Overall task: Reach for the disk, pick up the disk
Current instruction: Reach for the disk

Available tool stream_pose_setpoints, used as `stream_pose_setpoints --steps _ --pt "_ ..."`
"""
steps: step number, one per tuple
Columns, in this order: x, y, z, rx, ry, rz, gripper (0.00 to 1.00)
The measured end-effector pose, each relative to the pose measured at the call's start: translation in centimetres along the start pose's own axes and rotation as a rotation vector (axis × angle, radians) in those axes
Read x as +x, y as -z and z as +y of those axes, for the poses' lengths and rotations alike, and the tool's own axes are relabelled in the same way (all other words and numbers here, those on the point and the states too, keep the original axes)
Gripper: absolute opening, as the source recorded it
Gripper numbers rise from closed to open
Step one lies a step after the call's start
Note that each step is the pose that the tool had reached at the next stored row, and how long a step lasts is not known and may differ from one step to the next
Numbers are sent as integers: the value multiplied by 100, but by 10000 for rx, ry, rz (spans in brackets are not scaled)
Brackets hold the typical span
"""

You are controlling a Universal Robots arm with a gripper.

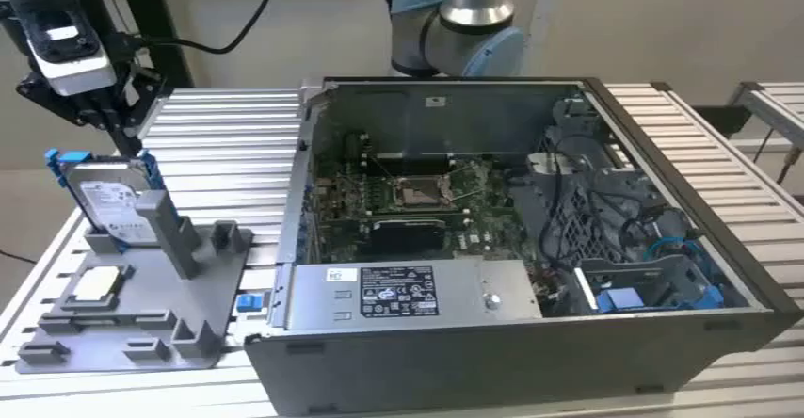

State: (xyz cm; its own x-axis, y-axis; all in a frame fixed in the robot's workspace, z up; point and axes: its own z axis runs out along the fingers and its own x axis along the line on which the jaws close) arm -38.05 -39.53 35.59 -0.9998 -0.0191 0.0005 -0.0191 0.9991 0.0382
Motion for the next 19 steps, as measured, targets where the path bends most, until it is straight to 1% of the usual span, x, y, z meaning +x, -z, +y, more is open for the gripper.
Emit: stream_pose_setpoints --steps 13,15,19 --pt "5 1 0 2 -2 2 0" --pt "27 0 1 1 -3 0 0" --pt "132 -1 35 0 -3 0 0"
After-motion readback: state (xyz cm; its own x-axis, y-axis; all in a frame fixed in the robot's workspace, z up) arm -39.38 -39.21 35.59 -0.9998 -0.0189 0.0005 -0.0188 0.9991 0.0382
